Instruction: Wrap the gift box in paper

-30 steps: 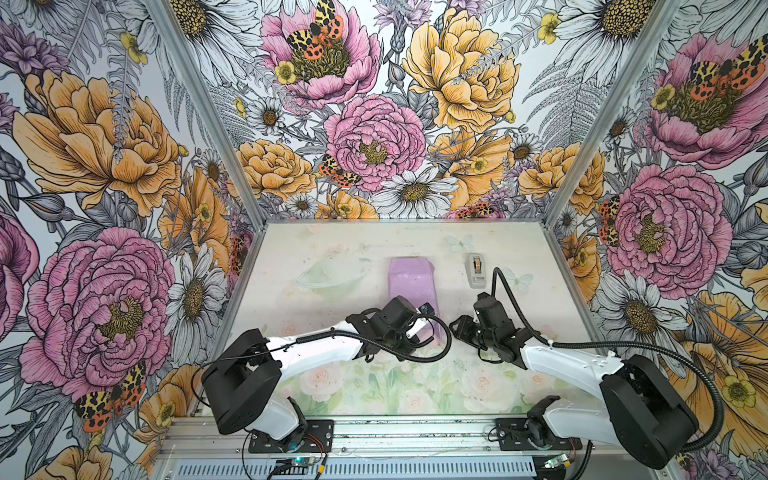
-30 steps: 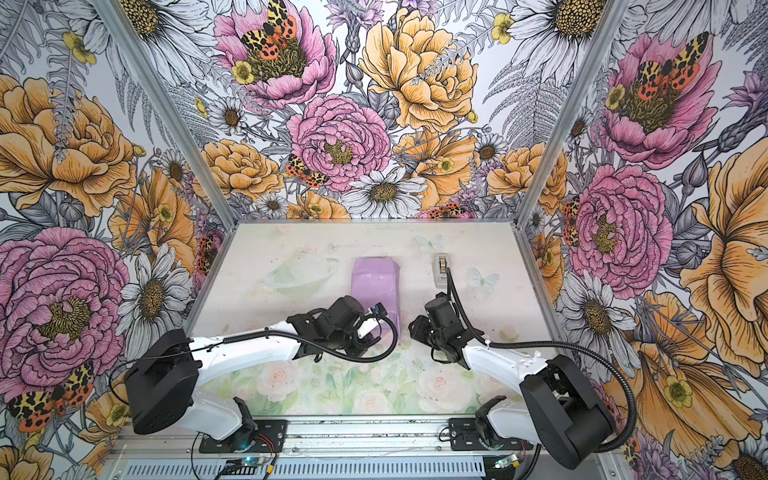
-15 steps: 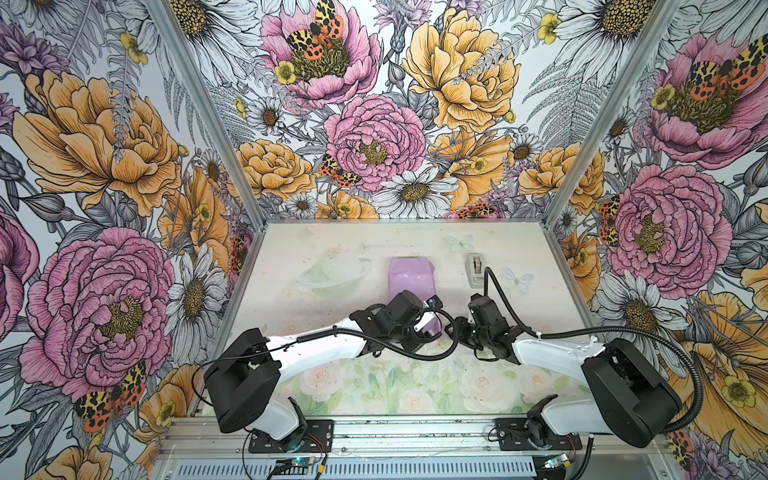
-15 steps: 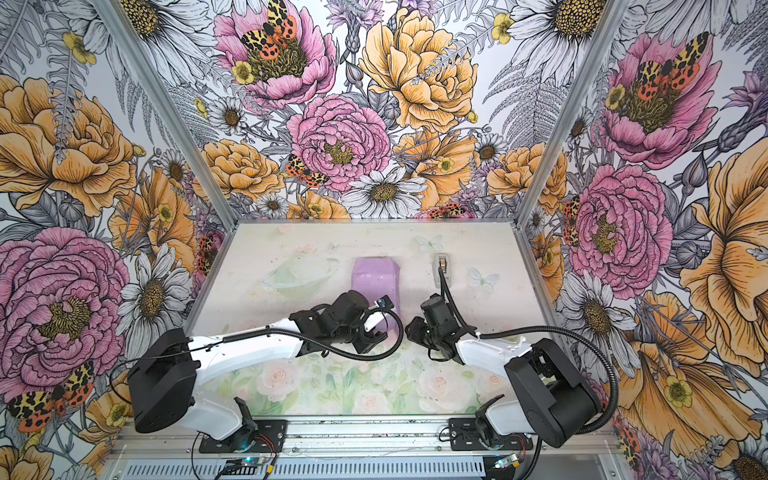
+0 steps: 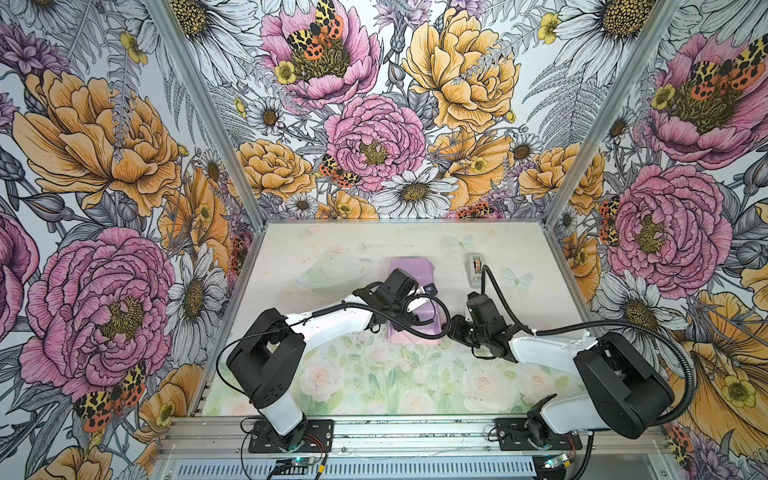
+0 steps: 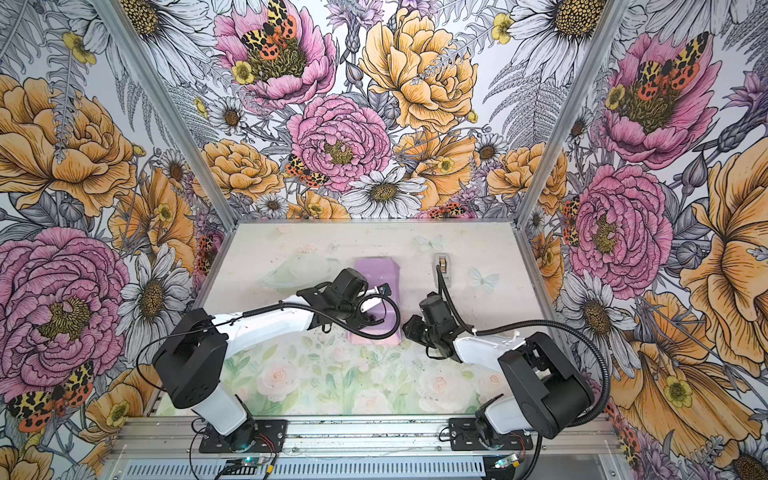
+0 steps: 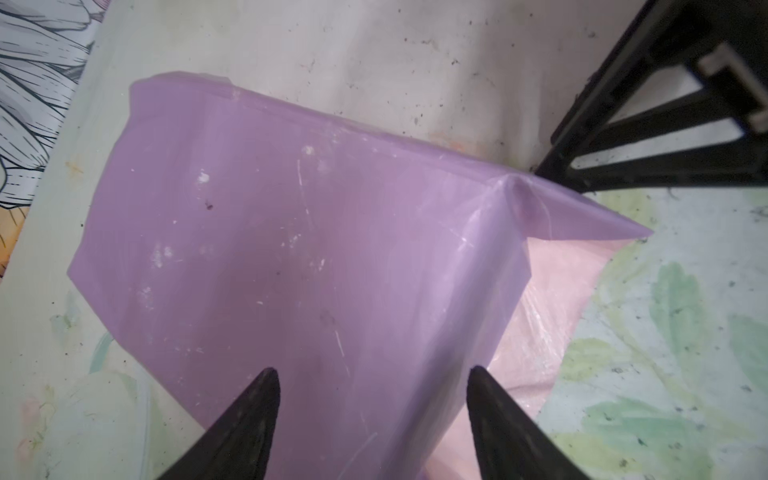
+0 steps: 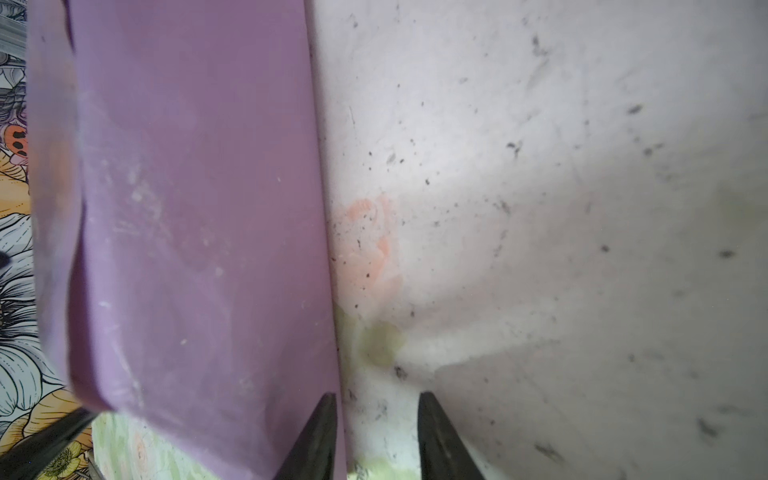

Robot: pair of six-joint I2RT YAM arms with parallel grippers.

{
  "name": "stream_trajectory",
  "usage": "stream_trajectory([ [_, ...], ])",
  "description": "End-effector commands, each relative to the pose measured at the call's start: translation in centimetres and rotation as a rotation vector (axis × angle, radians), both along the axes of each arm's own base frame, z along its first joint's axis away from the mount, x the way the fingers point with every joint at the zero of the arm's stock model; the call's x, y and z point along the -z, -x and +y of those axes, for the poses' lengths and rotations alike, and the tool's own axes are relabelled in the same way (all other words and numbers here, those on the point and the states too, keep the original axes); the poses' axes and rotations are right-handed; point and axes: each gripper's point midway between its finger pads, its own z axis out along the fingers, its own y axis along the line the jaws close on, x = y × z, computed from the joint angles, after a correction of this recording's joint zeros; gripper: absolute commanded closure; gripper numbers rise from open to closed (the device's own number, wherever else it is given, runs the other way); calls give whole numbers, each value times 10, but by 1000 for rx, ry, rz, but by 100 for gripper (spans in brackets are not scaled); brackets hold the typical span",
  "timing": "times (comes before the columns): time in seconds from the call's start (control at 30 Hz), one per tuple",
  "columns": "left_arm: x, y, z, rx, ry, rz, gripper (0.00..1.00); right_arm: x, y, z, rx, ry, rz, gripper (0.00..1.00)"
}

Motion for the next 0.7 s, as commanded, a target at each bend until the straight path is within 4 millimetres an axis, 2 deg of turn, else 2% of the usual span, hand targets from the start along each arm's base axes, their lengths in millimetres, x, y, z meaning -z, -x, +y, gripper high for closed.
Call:
stream_trajectory([
  [0.0,-11,-11,-11,37,6,-41,27,-9,-9,10,-17,-20,-44,64],
  [0.17,-2,-20,-12,15,-21,-59,35,-11,-12,12,-16,-16,-59,64],
  [0.47,16,-27,-3,-14,-86,-78,41,-17,-18,15,-6,-15,-101,64],
  [0.67,22,-21,-5,10,-95,-80,44,-19,-23,18,0,-17,-126,65],
])
